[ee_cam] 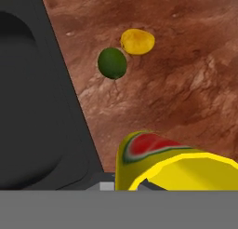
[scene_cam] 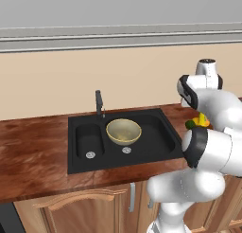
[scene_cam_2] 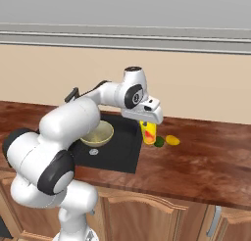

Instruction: Remove the lime and mango from the sink. Then move the bowl and cup from the counter to the sink for washing.

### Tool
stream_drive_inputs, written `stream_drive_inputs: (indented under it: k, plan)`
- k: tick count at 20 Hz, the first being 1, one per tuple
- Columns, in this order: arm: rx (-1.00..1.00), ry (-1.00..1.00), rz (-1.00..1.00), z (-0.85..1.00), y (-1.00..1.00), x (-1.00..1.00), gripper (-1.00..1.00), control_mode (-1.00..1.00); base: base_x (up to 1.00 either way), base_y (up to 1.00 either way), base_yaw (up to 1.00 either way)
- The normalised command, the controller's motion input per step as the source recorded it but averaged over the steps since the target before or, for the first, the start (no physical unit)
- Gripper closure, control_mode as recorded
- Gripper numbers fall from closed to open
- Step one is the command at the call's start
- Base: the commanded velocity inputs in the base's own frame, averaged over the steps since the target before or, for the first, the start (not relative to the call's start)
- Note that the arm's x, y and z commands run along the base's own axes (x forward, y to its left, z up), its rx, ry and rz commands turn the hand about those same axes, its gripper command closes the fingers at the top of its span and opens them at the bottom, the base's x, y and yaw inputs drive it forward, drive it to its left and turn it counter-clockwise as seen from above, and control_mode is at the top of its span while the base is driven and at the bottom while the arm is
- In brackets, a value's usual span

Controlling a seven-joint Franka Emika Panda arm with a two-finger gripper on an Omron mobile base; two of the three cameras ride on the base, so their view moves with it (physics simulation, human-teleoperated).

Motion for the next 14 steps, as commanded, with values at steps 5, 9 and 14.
stream_drive_inputs:
  k: [5, 9, 14]
  plan:
    - [0.00, 0.00, 0.00, 0.05, 0.31, 0.00, 1.00, -1.00, 0.00, 0.00, 0.00]
    - [0.00, 0.00, 0.00, 0.03, 0.31, 0.00, 1.00, -1.00, 0.00, 0.00, 0.00]
    - [0.00, 0.00, 0.00, 0.01, 0.32, 0.00, 1.00, -1.00, 0.00, 0.00, 0.00]
